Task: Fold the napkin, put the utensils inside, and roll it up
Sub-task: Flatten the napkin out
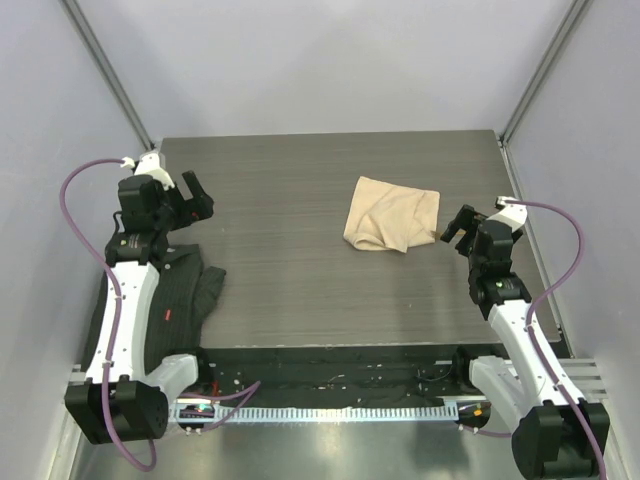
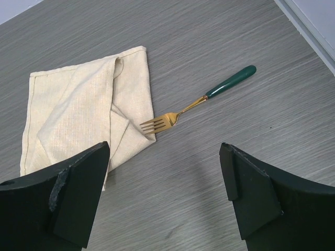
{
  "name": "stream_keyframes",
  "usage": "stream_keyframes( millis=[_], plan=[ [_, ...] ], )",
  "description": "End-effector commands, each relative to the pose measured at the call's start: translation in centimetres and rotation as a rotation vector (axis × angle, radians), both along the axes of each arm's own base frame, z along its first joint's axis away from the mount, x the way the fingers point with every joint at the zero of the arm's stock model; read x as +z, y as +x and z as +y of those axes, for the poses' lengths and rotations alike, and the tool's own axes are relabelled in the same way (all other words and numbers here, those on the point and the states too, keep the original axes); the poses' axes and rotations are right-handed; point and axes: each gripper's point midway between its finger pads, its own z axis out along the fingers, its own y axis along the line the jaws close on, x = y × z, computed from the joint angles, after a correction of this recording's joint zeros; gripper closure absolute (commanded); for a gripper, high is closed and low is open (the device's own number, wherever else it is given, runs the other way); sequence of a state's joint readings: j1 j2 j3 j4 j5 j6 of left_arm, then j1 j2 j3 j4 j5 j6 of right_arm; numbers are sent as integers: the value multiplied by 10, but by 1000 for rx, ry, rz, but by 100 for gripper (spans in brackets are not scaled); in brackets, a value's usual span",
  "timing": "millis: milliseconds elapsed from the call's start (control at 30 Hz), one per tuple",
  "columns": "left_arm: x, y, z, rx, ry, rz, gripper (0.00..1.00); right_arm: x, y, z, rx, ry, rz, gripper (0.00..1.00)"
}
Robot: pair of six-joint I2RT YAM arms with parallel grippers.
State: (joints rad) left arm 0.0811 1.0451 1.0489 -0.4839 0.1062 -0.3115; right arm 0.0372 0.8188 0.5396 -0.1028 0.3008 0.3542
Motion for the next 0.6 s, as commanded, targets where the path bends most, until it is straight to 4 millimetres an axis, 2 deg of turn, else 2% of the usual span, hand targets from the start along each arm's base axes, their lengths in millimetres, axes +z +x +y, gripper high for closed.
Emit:
stream_keyframes(
  millis=[0, 67, 200, 300, 433, 500, 533, 567],
  plan=[
    [18, 2, -2, 2, -11, -56, 0, 19, 4, -2, -12, 3, -44, 4],
    [16, 1, -2, 5, -15, -53, 0, 20, 4, -1, -10, 3, -47, 4],
    [20, 1, -16, -68, -48, -88, 0, 19, 4, -1, -7, 2, -41, 4],
    [16, 1, -22, -98, -72, -87, 0, 16, 5, 1, 2, 4, -30, 4],
    [4, 4, -35, -134, -55, -44, 8, 12, 8, 10, 45, 27, -11, 6],
    [-1, 3, -53, -153, -31, -2, 9, 6, 7, 13, 68, 31, 23, 6],
    [-4, 1, -77, -195, -19, 10, 9, 4, 6, 14, 71, 32, 32, 6],
    [-12, 3, -89, -222, -27, 38, 8, 2, 6, 14, 69, 35, 41, 6]
  ],
)
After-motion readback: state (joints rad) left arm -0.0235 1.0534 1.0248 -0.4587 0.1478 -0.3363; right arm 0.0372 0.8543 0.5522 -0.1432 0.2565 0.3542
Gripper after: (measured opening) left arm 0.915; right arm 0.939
